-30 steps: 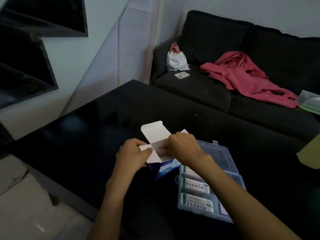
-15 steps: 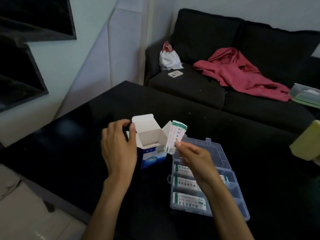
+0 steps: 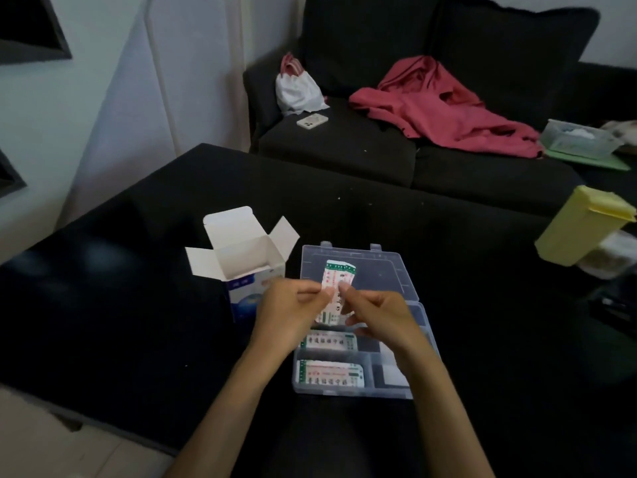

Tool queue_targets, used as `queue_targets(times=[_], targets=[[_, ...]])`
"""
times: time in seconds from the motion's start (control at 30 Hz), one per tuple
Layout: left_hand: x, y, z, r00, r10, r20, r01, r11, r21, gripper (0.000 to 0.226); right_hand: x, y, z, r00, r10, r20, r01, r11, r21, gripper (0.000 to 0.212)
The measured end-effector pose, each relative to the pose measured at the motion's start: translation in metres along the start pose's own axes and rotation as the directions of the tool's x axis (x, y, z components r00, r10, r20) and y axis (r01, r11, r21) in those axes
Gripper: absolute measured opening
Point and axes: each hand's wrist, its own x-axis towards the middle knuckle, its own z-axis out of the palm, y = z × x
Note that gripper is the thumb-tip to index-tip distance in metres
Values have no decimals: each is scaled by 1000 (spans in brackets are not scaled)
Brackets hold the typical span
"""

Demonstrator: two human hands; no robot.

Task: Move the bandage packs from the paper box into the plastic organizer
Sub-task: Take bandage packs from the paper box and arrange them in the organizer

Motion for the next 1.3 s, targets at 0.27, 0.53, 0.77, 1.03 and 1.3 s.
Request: queue_targets(times=[0.27,0.53,0.77,1.03,1.3], targets=[[2,7,19,991,-120,50,129,962,-240,14,7,19,-9,996,-47,-72,64,962,265,17],[5,12,15,970,-200,137,227,946,-230,15,11,25,-13,997,-69,-29,74,960,270,16],[2,11,5,976,-161,147,190,959,-212,11,14,28,-19,991,-66,-114,81,988,132,18],[5,10,11,958,-200,208,236,957,-167,18,9,26,-26,987,-86,-137,113,972,205,15],[3,12,22,977,-117,179,150,971,-185,18,11,23,-16,980,-150,-133,175,964,202,11]])
